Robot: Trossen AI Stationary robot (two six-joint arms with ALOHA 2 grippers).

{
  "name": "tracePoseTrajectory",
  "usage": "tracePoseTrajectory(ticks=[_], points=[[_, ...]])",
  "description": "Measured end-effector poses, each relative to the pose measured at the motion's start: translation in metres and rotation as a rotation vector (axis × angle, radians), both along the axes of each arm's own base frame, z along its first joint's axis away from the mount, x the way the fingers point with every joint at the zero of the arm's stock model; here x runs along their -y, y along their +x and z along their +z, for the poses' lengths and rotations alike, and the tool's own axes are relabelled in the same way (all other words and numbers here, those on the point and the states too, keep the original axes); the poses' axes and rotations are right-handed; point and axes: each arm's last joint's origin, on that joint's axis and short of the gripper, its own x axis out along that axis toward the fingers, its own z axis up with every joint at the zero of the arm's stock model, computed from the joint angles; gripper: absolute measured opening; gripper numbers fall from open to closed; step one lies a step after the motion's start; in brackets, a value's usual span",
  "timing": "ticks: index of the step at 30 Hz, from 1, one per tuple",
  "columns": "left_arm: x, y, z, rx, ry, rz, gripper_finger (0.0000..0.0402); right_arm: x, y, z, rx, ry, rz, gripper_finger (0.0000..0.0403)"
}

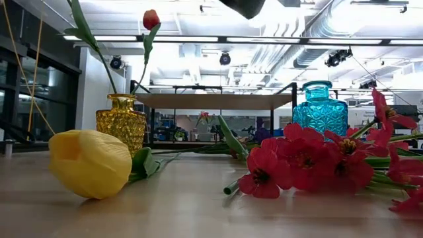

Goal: Pick and place flowers into a vace then onto a shelf
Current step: Put the pink tulip into the yellow vase

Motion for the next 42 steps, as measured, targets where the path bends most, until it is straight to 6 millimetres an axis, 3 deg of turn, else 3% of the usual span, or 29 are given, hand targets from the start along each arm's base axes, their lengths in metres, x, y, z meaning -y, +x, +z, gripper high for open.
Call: tracePoseTrajectory(ticks=[10,24,33,42], points=[[0.003,-0.015,0.001,0.079,-0.005,0.070,0.0317,0.041,0.002,0.033,0.163,-0.098,-0.159,0.0000],[0.001,-0.013,0.002,0.145,0.025,0.103,0.0317,0.091,0.026,0.081,0.669,-0.049,-0.285,0.0000],[-0.001,-0.013,0.002,0.162,0.039,0.124,0.0317,0.109,0.031,0.082,0.712,-0.096,-0.312,0.0000],[-0.003,-0.013,0.002,0.191,0.054,0.140,0.0317,0.114,0.052,0.051,0.662,-0.111,-0.299,0.0000]])
